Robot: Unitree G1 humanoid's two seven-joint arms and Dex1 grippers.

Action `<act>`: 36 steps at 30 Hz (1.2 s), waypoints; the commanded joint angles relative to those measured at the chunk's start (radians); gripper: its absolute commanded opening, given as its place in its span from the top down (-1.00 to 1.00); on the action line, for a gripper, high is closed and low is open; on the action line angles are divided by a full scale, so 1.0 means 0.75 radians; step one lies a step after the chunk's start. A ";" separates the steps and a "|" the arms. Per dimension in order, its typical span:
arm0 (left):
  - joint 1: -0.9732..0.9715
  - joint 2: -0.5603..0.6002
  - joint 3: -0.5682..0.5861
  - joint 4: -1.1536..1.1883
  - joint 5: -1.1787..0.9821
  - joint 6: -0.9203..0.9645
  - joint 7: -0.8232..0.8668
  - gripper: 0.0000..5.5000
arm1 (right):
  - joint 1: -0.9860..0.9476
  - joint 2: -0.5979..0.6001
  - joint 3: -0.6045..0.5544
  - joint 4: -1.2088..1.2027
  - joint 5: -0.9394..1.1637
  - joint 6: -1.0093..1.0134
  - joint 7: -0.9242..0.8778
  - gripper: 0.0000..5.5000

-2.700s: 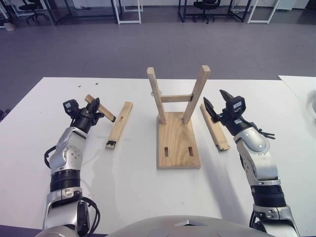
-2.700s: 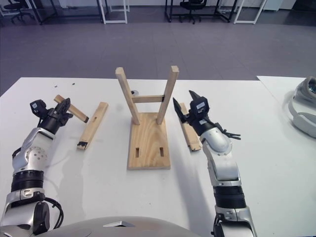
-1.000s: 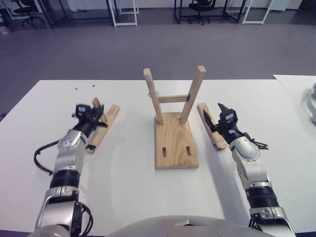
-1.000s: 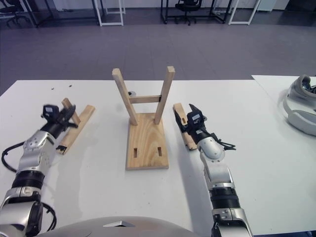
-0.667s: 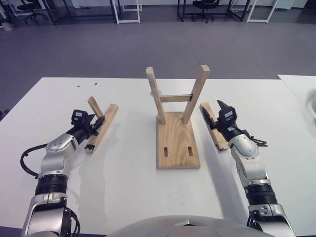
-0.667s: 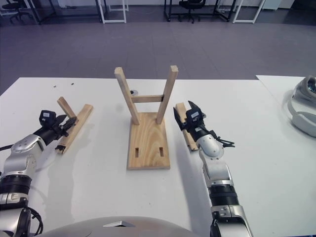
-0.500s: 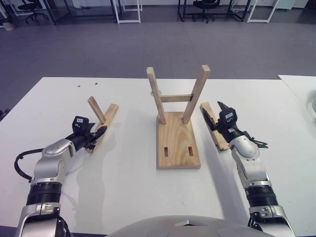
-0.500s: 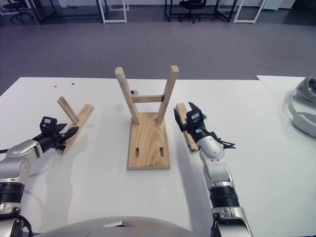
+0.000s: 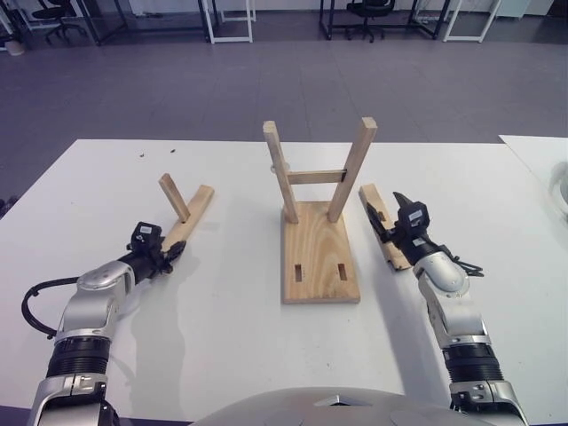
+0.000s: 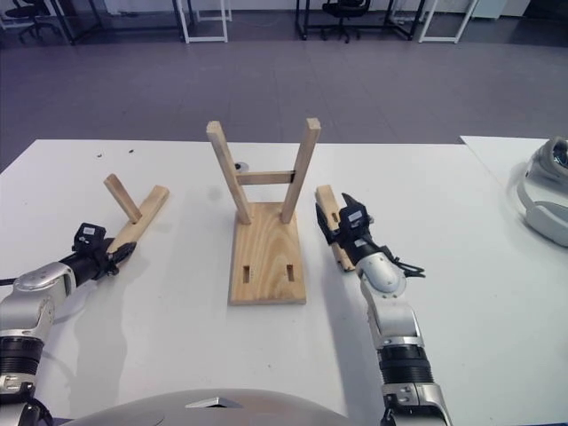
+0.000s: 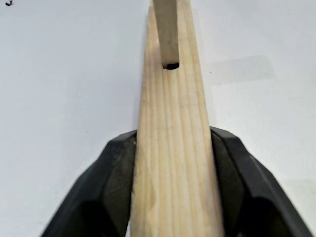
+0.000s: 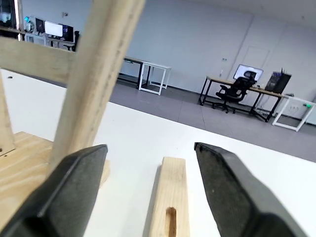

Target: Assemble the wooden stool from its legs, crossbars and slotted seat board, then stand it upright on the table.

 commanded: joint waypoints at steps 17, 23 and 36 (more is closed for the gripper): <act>-0.691 -0.024 -0.163 -0.870 -0.323 0.105 -0.039 0.25 | -1.080 0.273 -0.260 -0.219 1.442 0.801 -0.460 -0.20; -0.666 -0.002 -0.227 -0.875 -0.264 0.081 -0.110 0.25 | -1.076 0.297 -0.288 -0.191 1.481 0.786 -0.537 -0.20; -0.527 -0.023 -0.293 -1.009 -0.307 0.167 -0.209 0.07 | -0.660 0.250 -0.303 -0.503 1.627 0.864 -0.717 0.62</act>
